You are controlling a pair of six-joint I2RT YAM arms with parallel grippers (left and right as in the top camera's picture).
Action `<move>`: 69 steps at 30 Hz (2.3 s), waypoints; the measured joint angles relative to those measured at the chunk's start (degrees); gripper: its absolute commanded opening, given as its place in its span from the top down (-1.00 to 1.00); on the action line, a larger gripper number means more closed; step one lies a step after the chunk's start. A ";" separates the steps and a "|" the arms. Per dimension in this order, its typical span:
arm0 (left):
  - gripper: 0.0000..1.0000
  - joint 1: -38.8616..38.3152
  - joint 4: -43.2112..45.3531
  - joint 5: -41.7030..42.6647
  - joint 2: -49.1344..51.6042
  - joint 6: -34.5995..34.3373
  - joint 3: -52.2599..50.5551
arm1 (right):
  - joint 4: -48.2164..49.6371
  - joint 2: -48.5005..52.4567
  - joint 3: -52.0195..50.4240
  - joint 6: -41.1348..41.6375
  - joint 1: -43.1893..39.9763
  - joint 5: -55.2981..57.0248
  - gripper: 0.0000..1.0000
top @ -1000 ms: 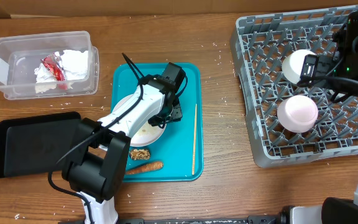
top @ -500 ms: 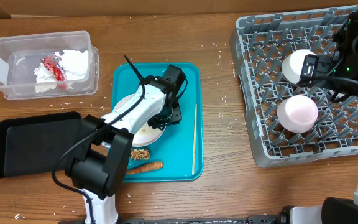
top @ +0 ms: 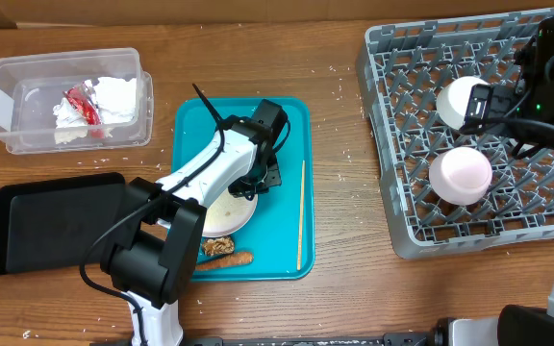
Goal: Sort waste into correct bins and load items into the dishwasher
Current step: 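Lower the left gripper onto the white plate rim and grasp it, then lift the rice plate with the left gripper and carry it left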
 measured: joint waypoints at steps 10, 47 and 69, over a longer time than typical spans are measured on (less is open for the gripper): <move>0.92 -0.15 -10.47 -4.94 0.02 0.59 8.57 | -0.02 0.00 0.00 0.04 0.00 -0.02 -1.00; 0.92 10.51 -37.81 -15.58 0.02 -1.38 34.45 | 0.00 0.00 0.00 0.02 0.00 0.00 -1.00; 0.91 42.25 -34.21 6.93 0.04 1.84 35.34 | -0.02 0.00 0.00 0.02 0.00 -0.02 -1.00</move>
